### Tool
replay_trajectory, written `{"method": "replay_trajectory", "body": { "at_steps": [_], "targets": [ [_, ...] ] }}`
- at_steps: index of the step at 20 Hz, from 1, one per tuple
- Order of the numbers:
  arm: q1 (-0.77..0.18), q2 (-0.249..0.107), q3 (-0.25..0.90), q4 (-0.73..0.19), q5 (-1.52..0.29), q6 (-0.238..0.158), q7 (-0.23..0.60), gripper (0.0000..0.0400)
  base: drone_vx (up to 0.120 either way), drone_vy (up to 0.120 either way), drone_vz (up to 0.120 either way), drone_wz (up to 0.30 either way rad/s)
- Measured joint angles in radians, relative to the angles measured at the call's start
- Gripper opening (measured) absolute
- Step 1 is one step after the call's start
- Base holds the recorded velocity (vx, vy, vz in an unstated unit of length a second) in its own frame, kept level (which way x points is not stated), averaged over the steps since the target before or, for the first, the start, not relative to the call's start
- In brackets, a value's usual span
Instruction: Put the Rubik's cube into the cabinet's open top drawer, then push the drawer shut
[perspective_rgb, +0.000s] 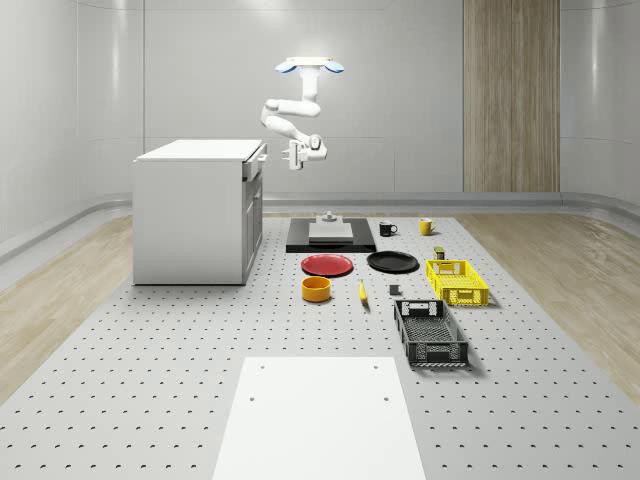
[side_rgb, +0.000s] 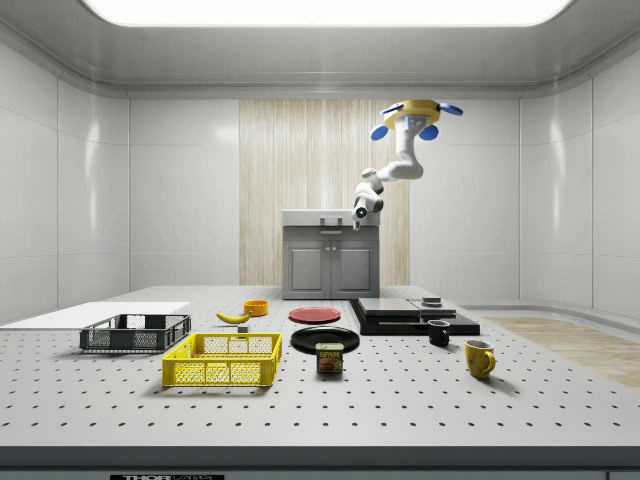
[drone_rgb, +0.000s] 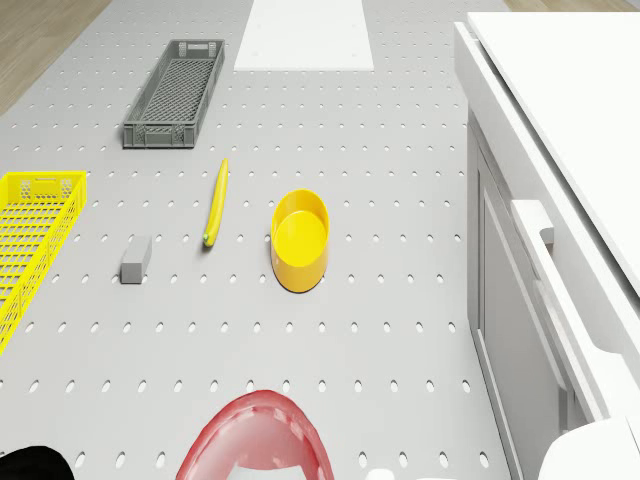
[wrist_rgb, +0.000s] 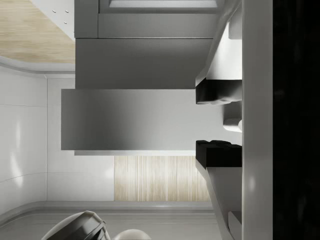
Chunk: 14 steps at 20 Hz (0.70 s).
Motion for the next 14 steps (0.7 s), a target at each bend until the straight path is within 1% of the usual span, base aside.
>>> {"method": "replay_trajectory", "body": {
  "at_steps": [14],
  "targets": [
    [0.008, 0.007, -0.002, -0.003, -0.021, -0.005, -0.015, 0.0105, 0.000, 0.000, 0.000, 0.000]
  ]
}}
